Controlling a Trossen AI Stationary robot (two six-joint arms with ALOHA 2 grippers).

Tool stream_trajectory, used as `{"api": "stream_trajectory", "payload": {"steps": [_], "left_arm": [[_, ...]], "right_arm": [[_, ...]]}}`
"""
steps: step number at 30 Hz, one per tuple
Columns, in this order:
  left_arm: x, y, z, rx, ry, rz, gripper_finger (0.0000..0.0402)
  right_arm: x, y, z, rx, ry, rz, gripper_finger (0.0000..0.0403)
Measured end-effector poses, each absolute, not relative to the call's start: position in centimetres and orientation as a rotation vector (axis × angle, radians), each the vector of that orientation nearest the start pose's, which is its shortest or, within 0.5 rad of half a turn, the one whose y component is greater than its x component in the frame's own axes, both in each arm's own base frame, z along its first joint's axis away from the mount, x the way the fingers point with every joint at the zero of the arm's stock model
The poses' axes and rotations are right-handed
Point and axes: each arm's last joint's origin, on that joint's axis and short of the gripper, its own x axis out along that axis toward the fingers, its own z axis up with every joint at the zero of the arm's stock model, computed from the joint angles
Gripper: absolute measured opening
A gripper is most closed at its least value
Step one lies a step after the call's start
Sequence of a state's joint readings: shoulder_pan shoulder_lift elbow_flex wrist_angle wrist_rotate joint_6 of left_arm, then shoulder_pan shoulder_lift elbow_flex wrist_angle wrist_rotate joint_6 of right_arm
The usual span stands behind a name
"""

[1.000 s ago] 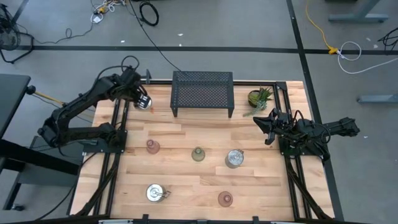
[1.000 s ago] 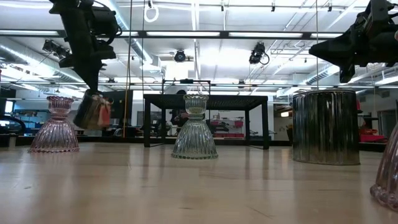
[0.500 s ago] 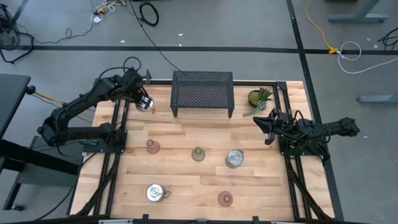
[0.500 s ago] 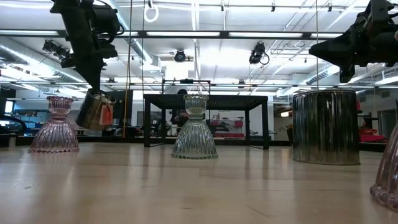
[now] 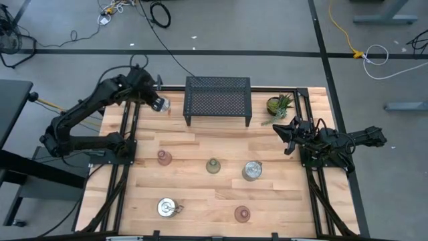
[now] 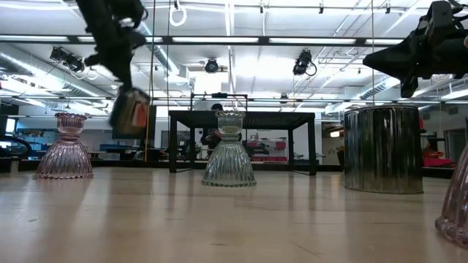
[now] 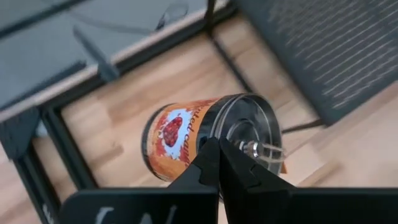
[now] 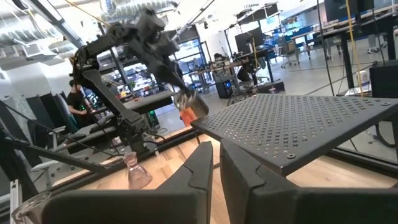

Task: Pick & Place candle stick holders
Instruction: Put the top scented candle on the shelf

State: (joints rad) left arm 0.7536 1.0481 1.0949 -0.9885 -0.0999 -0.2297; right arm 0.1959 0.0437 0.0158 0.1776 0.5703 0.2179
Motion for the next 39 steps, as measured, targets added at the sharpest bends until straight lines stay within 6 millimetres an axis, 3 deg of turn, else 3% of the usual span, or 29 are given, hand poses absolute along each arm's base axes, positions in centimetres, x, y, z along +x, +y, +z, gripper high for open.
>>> {"api": "stream_trajectory", "payload": {"steps": [7, 12, 28, 39], "left_arm": [[14.4, 12.4, 38.2, -0.49, 0.674, 0.842, 0.0], [17.0, 13.2, 40.0, -0.477, 0.66, 0.797, 0.0], [27.3, 18.9, 40.9, -0.477, 0.671, 0.655, 0.0], [31.3, 21.6, 39.4, -0.507, 0.659, 0.565, 0.0]], "right_arm": [[9.5, 0.3, 18.2, 0.266, -0.179, -0.356, 0.0032], [9.5, 0.3, 18.2, 0.267, -0.179, -0.356, 0.0032], [9.5, 0.3, 18.2, 0.266, -0.179, -0.355, 0.0032], [9.5, 0.3, 18.2, 0.255, -0.177, -0.355, 0.0032]]}}
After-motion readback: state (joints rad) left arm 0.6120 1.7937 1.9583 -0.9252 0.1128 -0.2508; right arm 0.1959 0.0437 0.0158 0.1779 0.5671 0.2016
